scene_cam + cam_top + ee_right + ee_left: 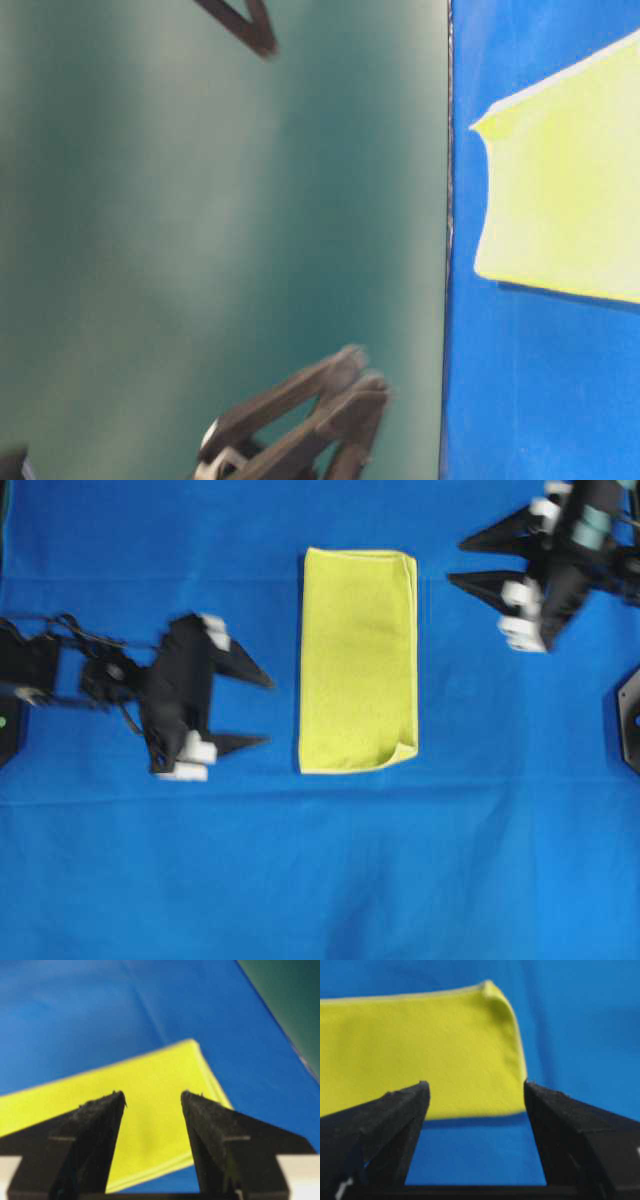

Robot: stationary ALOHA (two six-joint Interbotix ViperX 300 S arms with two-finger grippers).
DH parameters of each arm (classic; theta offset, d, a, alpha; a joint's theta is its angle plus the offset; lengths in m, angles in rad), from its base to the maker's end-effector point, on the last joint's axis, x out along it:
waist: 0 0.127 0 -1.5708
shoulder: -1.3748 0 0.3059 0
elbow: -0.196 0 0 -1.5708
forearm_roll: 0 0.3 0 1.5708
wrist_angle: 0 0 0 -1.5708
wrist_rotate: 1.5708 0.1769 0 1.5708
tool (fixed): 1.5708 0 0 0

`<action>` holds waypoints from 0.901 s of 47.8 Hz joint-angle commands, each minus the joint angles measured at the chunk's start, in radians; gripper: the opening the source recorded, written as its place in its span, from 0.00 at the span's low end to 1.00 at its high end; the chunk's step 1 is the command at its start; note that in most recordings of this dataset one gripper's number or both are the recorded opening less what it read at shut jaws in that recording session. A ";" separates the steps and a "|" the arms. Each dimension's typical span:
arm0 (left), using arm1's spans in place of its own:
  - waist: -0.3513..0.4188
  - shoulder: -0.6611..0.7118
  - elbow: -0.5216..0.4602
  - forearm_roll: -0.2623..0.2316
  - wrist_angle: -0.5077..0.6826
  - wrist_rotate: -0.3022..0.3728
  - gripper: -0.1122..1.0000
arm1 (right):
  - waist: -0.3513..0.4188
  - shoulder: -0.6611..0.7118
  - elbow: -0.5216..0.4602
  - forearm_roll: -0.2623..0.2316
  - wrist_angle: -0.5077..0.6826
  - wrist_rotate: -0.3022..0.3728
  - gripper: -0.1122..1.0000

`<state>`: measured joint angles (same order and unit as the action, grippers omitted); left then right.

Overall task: Fold the yellow towel.
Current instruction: 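Release the towel and pull both grippers outward, then move both grippers to the top corners of the folded strip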

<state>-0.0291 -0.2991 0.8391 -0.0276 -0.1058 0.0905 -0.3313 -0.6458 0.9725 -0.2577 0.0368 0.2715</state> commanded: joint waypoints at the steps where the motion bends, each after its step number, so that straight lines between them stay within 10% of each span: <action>1: 0.025 -0.077 0.046 0.000 -0.072 -0.005 0.75 | 0.029 -0.066 0.028 0.012 -0.018 0.009 0.59; 17: 0.063 -0.249 0.184 -0.003 -0.152 -0.034 0.75 | 0.046 -0.117 0.124 0.037 -0.069 0.055 0.59; 43: 0.130 -0.150 0.123 -0.002 -0.166 -0.035 0.75 | 0.002 -0.049 0.048 0.032 -0.063 0.049 0.59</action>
<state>0.0690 -0.4817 1.0078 -0.0291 -0.2592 0.0568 -0.3053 -0.7256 1.0646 -0.2240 -0.0291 0.3237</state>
